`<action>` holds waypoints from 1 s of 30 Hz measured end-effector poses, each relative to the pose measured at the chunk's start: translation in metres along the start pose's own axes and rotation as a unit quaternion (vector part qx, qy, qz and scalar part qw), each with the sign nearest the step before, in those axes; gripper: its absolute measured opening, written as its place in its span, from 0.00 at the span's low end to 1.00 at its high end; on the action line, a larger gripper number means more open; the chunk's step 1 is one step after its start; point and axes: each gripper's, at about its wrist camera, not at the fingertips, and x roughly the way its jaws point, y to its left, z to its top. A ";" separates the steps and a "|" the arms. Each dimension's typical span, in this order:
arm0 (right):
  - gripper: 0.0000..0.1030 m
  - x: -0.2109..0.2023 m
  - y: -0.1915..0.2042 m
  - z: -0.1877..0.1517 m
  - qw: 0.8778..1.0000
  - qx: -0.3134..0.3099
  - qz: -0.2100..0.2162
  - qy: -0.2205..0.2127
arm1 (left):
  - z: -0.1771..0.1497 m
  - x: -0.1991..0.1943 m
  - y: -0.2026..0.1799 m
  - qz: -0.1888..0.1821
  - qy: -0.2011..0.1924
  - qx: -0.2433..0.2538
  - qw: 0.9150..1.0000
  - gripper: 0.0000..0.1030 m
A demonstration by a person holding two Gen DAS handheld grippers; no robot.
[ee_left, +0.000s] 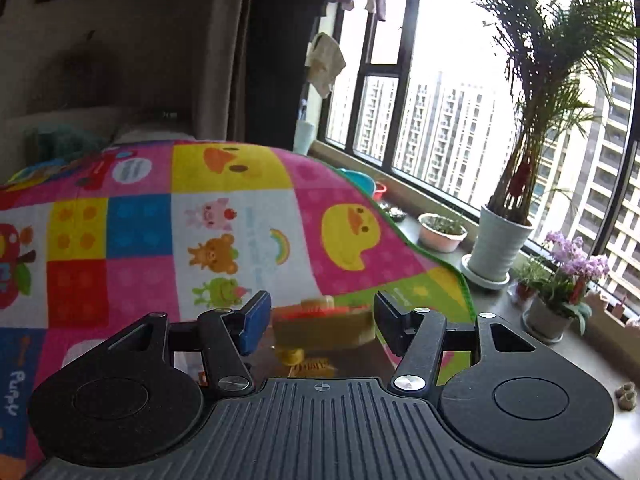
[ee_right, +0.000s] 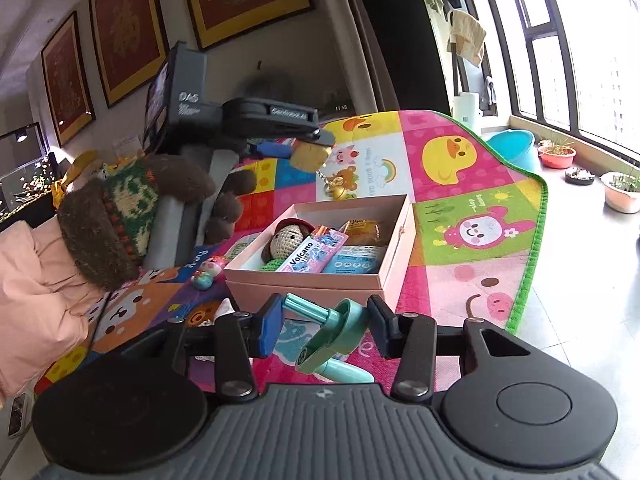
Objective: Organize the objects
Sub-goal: 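Lower the Hello Kitty toy into the pink box and open the left tool, then lower the teal toy into the pink box and open the right tool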
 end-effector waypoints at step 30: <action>0.44 0.094 0.031 0.111 0.998 0.005 -0.029 0.056 | -0.119 -0.097 0.076 -0.017 0.053 -0.030 0.998 0.51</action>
